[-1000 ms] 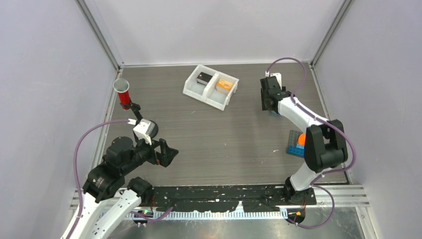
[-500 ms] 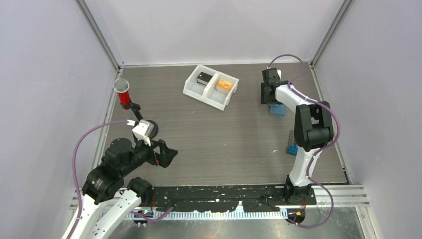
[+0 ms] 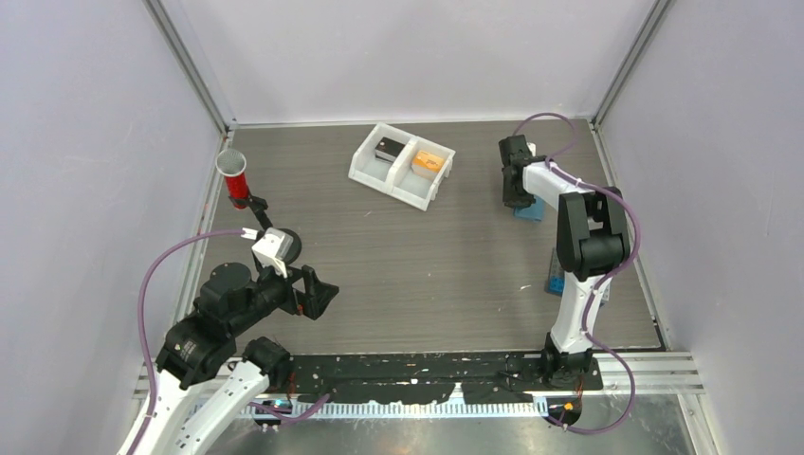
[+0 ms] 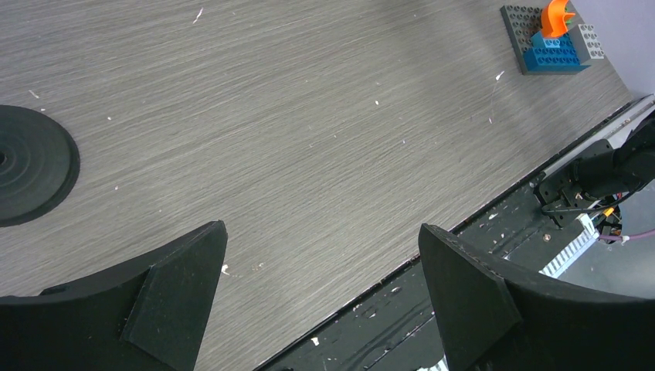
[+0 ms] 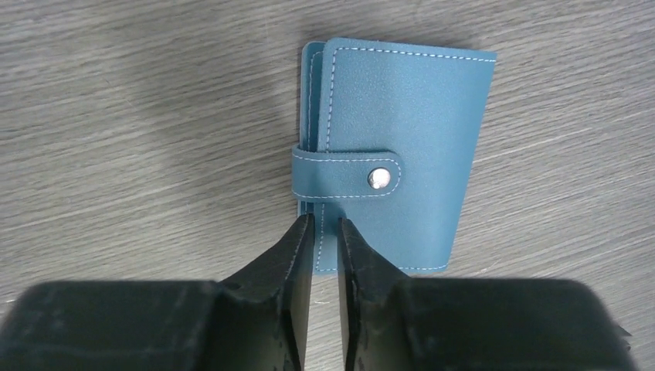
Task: Take the credit cards out of the card holder
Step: Move the card holder to the center of the board, then open the card holder at the center of the board.
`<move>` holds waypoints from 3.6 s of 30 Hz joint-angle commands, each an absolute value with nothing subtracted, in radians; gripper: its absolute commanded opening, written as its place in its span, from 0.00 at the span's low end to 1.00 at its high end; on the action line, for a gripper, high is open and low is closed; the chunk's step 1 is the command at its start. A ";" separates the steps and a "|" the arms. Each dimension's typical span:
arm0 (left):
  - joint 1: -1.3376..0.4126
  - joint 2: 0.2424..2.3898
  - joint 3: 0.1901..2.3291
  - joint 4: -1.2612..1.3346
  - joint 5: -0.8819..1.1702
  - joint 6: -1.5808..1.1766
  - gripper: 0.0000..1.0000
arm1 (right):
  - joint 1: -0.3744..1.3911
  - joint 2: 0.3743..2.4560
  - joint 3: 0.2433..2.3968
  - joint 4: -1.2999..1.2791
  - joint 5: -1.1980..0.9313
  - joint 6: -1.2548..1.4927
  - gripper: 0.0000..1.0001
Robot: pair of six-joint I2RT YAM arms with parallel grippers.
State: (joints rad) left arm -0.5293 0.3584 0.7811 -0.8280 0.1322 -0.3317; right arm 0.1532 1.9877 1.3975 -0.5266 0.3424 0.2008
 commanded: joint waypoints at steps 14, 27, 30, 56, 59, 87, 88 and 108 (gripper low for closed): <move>-0.532 0.346 0.781 -0.816 0.107 -0.310 0.99 | 0.166 1.780 1.180 -0.484 0.249 0.181 0.05; -0.532 0.368 0.785 -0.828 0.081 -0.317 0.99 | 0.501 1.483 0.854 -0.445 0.125 0.304 0.05; -0.532 0.380 0.789 -0.837 0.073 -0.320 0.99 | 0.589 1.447 0.808 -0.444 0.092 0.380 0.05; -0.630 0.739 0.819 -0.685 0.234 -0.572 0.86 | 0.583 1.101 0.640 -0.430 -0.039 0.368 0.50; -0.678 0.802 0.830 -0.649 0.212 -0.604 0.83 | 0.496 1.104 0.620 -0.405 -0.125 0.334 0.50; -0.874 1.152 0.789 -0.336 0.126 -0.772 0.69 | 0.451 1.209 0.473 -0.166 -0.352 0.411 0.06; -0.875 1.159 0.793 -0.336 0.123 -0.776 0.67 | 0.451 1.195 0.471 -0.166 -0.356 0.424 0.06; -0.919 1.487 0.964 -0.209 0.192 -0.852 0.61 | 0.571 0.896 0.344 -0.070 -0.286 0.710 0.05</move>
